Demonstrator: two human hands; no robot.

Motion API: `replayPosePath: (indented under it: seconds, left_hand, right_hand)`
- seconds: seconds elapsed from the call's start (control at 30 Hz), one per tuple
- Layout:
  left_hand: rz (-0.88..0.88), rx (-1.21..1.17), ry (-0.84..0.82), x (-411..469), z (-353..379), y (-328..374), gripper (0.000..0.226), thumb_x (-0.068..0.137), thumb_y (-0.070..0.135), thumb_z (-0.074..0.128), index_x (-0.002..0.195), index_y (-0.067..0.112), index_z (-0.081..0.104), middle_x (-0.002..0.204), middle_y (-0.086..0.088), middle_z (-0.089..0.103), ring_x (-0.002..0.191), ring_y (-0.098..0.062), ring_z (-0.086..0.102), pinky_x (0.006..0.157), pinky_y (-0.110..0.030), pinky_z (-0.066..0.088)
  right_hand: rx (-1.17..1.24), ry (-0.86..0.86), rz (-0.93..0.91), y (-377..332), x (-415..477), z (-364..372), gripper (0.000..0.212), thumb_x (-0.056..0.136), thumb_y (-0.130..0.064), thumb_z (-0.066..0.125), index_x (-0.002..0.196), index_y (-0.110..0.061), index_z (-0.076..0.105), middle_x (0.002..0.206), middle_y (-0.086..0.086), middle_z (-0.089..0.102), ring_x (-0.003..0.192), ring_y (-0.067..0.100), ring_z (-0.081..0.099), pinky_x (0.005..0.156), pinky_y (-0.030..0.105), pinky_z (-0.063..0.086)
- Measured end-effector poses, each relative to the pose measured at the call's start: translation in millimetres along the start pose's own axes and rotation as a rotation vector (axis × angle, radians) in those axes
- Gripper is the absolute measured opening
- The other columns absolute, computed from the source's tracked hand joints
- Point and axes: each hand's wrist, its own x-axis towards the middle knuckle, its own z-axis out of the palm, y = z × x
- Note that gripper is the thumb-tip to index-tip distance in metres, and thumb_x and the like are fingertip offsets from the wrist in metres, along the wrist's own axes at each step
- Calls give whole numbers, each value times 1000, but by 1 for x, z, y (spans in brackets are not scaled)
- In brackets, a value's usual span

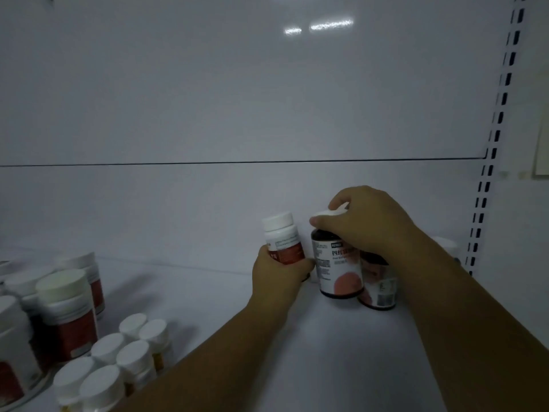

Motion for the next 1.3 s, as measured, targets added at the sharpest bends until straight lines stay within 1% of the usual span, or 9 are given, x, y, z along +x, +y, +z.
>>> replayPosePath:
  seconds: [0.13, 0.27, 0.37, 0.5, 0.63, 0.73, 0.93, 1.07, 1.3]
  left_hand:
    - [5, -100, -77, -17, -22, 49, 27, 77, 4, 70, 101, 3, 57, 91, -16, 67, 74, -19, 66, 61, -23, 57]
    - [-85, -87, -320, -35, -72, 98, 12, 91, 15, 51, 96, 22, 59, 98, -6, 69, 92, -20, 65, 90, -40, 53]
    - [-36, 10, -386, -42, -128, 125, 22, 86, 19, 63, 107, 17, 65, 105, -5, 73, 97, -19, 69, 90, -37, 54]
    - [59, 98, -255, -47, -210, 155, 57, 62, 18, 82, 114, 9, 60, 106, -10, 73, 97, -24, 70, 93, -45, 52]
    - [126, 148, -203, -61, -296, 184, 25, 81, 13, 68, 105, 11, 61, 105, -15, 70, 97, -27, 68, 92, -46, 53]
    - [182, 234, -129, -69, -368, 197, 10, 86, 21, 64, 95, 21, 59, 107, -15, 68, 101, -27, 67, 92, -45, 52]
    - [100, 157, 26, -81, -505, 197, 45, 91, 52, 43, 126, 23, 47, 117, -2, 64, 106, -20, 62, 96, -42, 46]
    - [70, 136, 44, -88, -573, 183, 38, 91, 51, 44, 118, 26, 56, 114, 0, 68, 105, -18, 64, 95, -41, 48]
    - [112, 127, 220, -59, -663, 167, 48, 80, 57, 54, 116, 25, 56, 118, -2, 64, 113, -24, 58, 103, -54, 40]
  right_hand:
    - [175, 139, -51, -18, -6, -10, 42, 74, -54, 66, 103, -23, 65, 96, -4, 64, 84, 13, 60, 71, 29, 49]
    - [313, 182, -106, -48, -20, -12, 38, 73, -54, 67, 97, -26, 68, 94, -4, 68, 81, 10, 63, 66, 27, 48]
    - [453, 107, -111, -86, -26, -9, 36, 70, -52, 70, 93, -26, 69, 94, 0, 68, 85, 16, 65, 74, 34, 54]
    - [583, -104, -160, -164, -32, -4, 44, 70, -47, 71, 105, -20, 68, 100, 2, 69, 91, 15, 67, 76, 35, 56]
    - [644, -244, -231, -256, -47, 12, 36, 71, -48, 66, 86, -16, 72, 89, 0, 73, 82, 11, 66, 66, 27, 51]
    - [649, -309, -265, -327, -55, 37, 38, 78, -45, 66, 86, -8, 73, 87, 4, 73, 83, 15, 67, 71, 30, 55]
    - [665, -391, -323, -453, -76, 100, 44, 75, -40, 73, 94, -1, 70, 90, 6, 72, 84, 14, 67, 70, 28, 56]
    - [657, -434, -358, -515, -87, 141, 50, 74, -42, 73, 98, 2, 68, 91, 6, 72, 80, 11, 66, 58, 21, 53]
    - [607, -430, -390, -581, -71, 203, 69, 75, -56, 65, 104, 6, 65, 98, 13, 72, 87, 18, 67, 67, 23, 52]
